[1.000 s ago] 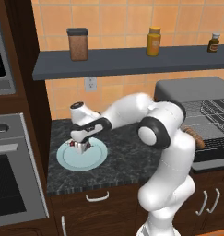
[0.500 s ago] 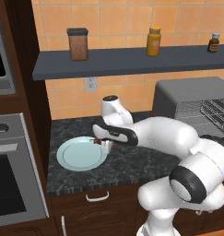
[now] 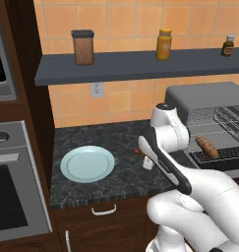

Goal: Pick up the kebab skewer and baguette bread, and place them inside the toaster oven. Close the toaster oven door and start by setting the timer.

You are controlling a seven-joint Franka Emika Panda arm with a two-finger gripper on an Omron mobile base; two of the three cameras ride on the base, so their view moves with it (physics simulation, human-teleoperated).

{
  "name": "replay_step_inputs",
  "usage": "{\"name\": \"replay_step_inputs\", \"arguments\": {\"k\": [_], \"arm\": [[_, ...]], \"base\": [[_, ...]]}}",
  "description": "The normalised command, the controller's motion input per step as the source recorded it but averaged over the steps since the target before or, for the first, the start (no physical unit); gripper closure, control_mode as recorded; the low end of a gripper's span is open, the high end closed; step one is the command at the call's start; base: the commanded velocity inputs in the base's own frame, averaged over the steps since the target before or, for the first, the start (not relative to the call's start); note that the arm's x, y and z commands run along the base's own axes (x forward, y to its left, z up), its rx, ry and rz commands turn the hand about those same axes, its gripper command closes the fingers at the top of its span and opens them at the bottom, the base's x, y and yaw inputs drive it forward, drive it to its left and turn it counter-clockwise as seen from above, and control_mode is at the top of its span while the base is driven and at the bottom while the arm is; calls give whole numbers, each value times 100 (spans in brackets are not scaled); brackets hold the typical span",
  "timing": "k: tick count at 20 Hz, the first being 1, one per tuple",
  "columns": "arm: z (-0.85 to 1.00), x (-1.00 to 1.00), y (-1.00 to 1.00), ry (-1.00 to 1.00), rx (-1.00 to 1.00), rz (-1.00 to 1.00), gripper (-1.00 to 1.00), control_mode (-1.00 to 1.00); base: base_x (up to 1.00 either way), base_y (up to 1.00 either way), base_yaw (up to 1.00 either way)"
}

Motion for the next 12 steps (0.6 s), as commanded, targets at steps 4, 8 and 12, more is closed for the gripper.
{"name": "replay_step_inputs", "arguments": {"k": [4, 8, 12], "arm": [[46, -35, -100, 0, 0, -31, 100, -100], [41, -17, -100, 0, 0, -37, 100, -100], [24, 0, -100, 0, 0, -38, 100, -100]], "base": [[0, 0, 0], [0, 0, 0], [0, 0, 0]]}}
